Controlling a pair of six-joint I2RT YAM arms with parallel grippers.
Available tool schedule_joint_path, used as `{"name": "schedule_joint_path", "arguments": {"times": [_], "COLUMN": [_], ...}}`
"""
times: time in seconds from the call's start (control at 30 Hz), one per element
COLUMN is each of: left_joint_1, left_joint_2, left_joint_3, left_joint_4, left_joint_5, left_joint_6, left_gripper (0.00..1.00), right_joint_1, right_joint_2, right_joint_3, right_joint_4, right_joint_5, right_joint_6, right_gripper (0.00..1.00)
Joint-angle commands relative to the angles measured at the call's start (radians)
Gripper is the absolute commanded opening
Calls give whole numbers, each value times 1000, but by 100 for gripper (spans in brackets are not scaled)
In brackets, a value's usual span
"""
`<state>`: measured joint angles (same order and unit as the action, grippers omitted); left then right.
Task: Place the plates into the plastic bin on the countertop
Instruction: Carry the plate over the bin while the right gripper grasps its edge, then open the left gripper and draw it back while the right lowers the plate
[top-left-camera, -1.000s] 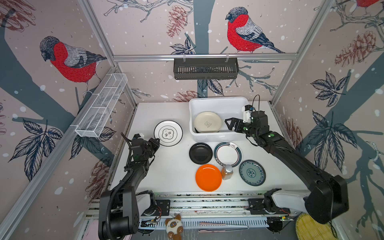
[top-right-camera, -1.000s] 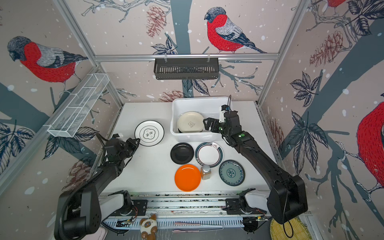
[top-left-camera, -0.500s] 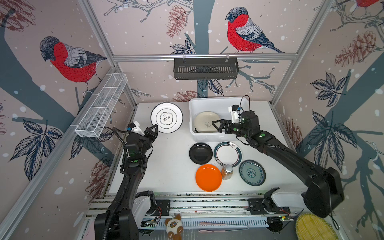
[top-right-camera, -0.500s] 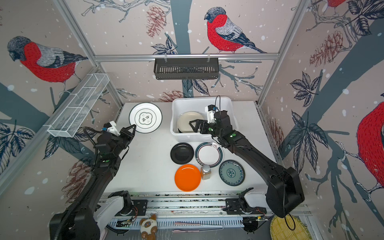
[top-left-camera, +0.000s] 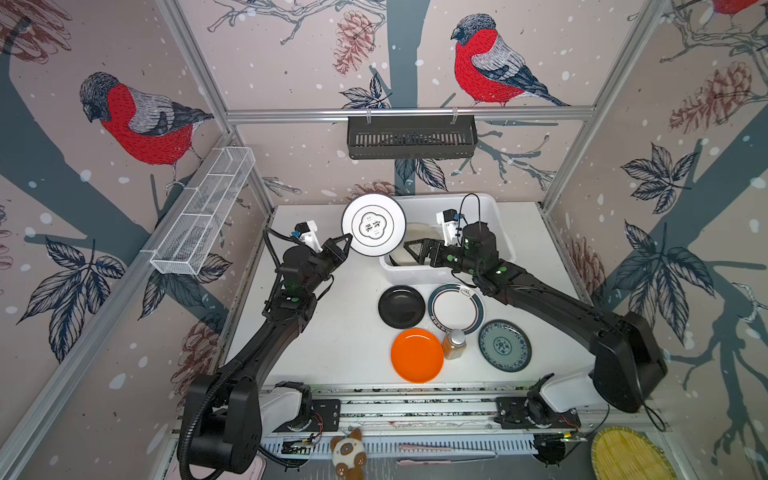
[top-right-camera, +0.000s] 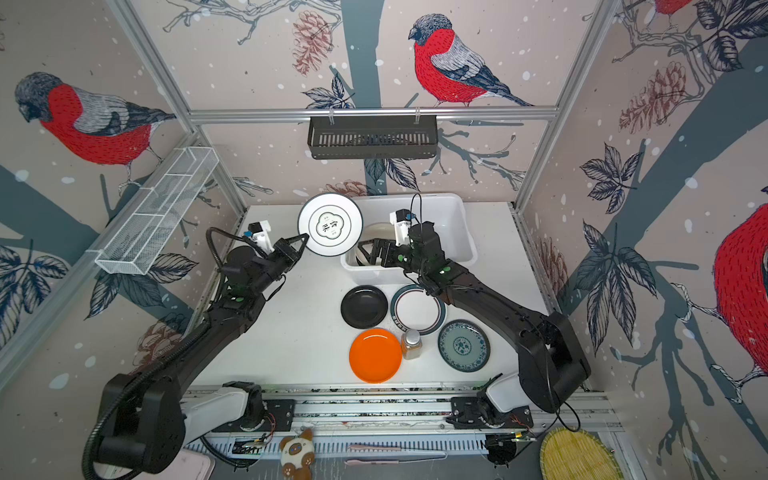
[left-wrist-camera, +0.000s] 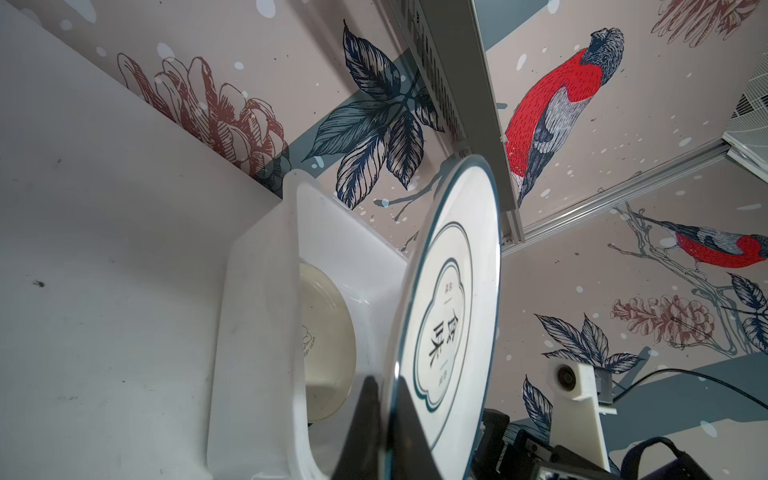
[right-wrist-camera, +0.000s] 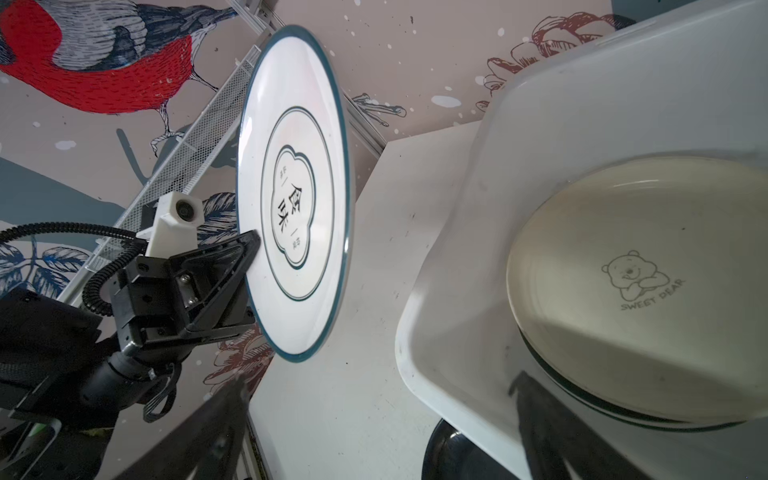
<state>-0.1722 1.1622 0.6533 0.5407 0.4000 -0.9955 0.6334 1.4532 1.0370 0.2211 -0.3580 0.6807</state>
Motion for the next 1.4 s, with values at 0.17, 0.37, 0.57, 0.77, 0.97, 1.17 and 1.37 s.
{"name": "schedule_joint_path", "arguments": {"times": [0.17, 0.37, 0.57, 0.77, 0.97, 1.17, 1.37], "left_joint_1": [-94, -127, -157, -172, -172, -171, -171], "left_joint_2": [25, 37, 42, 42, 45, 28, -8], "left_joint_3": [26, 54, 54, 54, 77, 68, 38], "left_joint_4": [78, 28, -21, -38, -108, -99, -90], "left_joint_5": [9, 11, -3, -16, -40, -46, -71], "left_joint_6": [4, 35, 61, 80, 115, 133, 168], "left_gripper": [0, 0, 0, 0, 31, 69, 97], "right_joint_1": [3, 0, -1, -9, -15, -27, -76], "right_joint_2": [9, -21, -37, -53, -68, -82, -65], "right_joint_3": [-24, -104, -123, -141, -146, -136, -86], "right_joint_4": [98, 216, 222, 215, 195, 144, 61], "right_joint_5": [21, 31, 51, 82, 96, 160, 216], "right_joint_6": [32, 76, 103, 124, 136, 134, 103], "right_gripper": [90, 57, 24, 2, 0, 0, 0]}}
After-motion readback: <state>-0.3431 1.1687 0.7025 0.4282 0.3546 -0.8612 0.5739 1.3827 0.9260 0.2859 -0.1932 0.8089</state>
